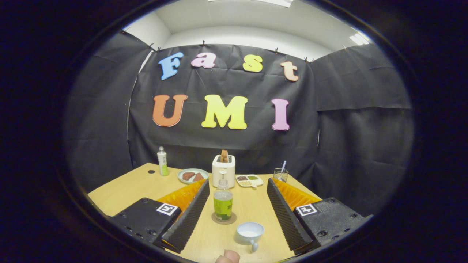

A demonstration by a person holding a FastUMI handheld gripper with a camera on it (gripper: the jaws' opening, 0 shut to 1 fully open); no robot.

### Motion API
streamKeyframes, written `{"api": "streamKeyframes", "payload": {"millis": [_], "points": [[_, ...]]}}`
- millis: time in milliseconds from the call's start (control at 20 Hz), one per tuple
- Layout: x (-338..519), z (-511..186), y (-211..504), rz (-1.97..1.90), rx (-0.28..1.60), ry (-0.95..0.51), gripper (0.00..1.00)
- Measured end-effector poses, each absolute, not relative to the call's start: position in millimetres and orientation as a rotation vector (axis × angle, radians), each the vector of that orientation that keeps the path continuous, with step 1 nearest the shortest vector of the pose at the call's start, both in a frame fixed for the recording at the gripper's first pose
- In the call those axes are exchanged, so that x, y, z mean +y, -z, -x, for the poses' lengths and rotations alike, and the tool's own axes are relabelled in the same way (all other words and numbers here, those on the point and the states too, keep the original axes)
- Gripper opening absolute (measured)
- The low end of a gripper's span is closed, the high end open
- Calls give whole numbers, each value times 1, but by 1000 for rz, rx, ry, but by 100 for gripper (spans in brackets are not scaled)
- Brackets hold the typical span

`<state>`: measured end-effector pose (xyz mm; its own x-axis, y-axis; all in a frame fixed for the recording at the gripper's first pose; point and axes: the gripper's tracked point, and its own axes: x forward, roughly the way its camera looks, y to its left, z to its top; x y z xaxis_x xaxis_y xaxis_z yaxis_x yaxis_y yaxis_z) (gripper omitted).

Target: Take the bottle from table, then pour the juice into the cup, finally place the bottle on the coaster

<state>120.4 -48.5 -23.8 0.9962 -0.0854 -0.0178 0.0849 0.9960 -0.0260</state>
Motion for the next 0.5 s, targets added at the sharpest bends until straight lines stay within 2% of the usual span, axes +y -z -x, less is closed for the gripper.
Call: {"api": "streamKeyframes", "payload": {"millis": [500], "points": [[-56, -47, 0, 97, -50, 123, 100]]}}
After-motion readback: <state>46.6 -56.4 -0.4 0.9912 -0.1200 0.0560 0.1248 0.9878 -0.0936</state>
